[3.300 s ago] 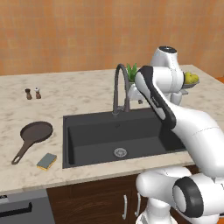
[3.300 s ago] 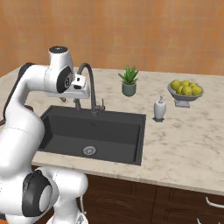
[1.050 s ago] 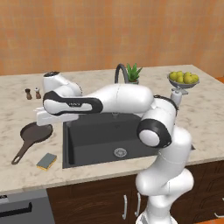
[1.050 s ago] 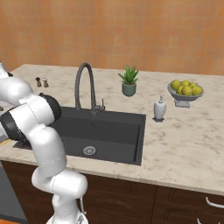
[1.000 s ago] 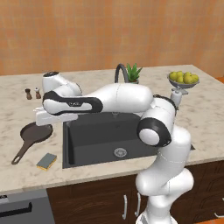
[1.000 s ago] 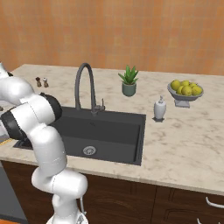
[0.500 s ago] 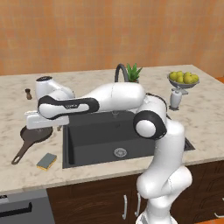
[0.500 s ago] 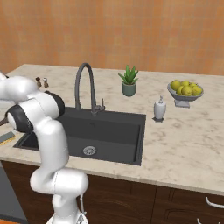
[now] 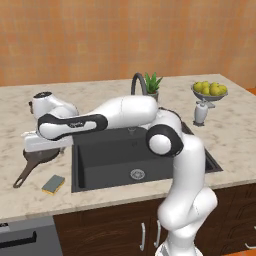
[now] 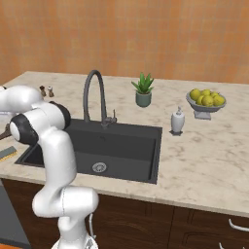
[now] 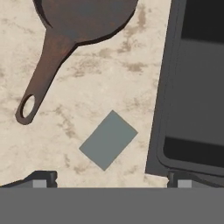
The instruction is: Pick the pan and sponge and place them into the sink. Then turn on the water.
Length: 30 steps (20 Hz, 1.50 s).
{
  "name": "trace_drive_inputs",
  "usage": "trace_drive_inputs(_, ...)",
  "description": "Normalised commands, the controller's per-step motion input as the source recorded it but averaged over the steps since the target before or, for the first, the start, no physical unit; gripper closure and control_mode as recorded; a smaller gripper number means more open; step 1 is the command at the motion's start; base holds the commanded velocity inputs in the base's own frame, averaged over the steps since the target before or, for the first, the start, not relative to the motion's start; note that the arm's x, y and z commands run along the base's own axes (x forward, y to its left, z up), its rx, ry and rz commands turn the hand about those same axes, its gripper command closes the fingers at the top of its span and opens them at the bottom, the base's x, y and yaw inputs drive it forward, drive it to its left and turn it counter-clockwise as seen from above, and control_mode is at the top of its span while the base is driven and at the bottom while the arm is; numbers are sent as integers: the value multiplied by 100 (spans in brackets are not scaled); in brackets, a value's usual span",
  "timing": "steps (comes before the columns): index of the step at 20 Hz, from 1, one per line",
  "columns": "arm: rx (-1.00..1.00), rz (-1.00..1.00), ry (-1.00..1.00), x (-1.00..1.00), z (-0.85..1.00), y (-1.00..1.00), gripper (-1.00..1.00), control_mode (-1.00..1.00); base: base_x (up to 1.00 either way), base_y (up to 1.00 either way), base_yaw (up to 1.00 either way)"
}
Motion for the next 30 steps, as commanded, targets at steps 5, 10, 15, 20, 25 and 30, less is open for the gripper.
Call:
trace_drive_inputs(5, 0, 0, 0, 0, -26, 26, -100, -100, 0, 0, 0)
trace_drive_inputs(10, 0, 0, 2, 0, -14, 16, -100, -100, 0, 0, 0)
trace_drive_inputs(15, -1, 0, 2, 0, -5, 5, -100, -100, 0, 0, 0)
trace_drive_inputs(20, -1, 0, 6, 2, -12, 31, -100, -100, 0, 0, 0)
trace_drive_inputs(25, 0, -1, 7, 8, -12, 34, -100, -100, 0, 0, 0)
trace_drive_inputs(30, -1, -2, 8, 12, -4, 25, -100, -100, 0, 0, 0)
